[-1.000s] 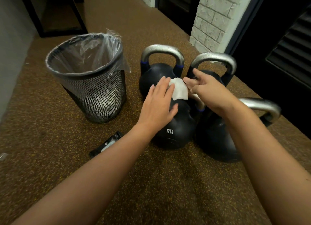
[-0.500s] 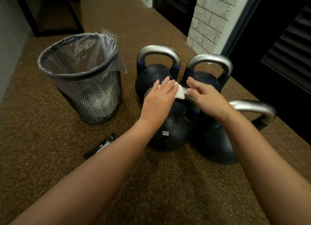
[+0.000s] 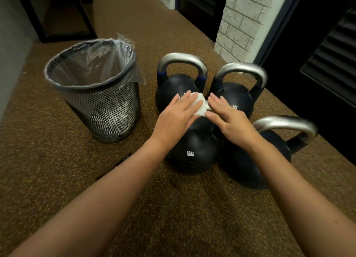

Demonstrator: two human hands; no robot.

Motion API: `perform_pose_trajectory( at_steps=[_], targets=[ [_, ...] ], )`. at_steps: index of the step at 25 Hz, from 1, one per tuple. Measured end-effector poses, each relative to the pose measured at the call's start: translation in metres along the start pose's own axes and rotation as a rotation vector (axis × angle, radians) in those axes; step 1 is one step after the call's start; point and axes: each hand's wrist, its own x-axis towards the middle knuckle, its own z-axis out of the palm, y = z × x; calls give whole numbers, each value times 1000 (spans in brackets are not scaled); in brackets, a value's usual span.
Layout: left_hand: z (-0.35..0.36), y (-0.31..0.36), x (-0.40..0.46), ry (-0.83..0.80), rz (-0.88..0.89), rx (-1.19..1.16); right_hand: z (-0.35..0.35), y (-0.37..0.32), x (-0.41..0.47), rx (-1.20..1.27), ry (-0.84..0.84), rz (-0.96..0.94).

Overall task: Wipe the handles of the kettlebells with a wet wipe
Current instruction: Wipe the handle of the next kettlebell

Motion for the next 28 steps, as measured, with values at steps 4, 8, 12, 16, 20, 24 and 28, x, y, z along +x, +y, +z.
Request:
perform_pose_trajectory(
  at_steps=[4,8,12,16,20,24,28],
  targets=[
    [0,-6,5,-10,-38,-41,-3,-3,1,11,-12,21],
    [-5,-5,8,-20,-59,-104,-4,-3,3,6,-6,23],
    [-10,-11,-7,-1,-41,-55,-8,-3,7,8,25,39],
    [-11,-3,5,-28,46,-21,-9,-7,12,1,63,20],
    [-10,-18,-7,-19,-4,-50,-10,-6,8,-42,31,12],
    [-14,-18,-1,-31,-41,-89,-7,-5,6,-42,19,23],
    [-13,-20,-15,-11,25,-54,-8,-7,5,-54,10,21]
  ],
)
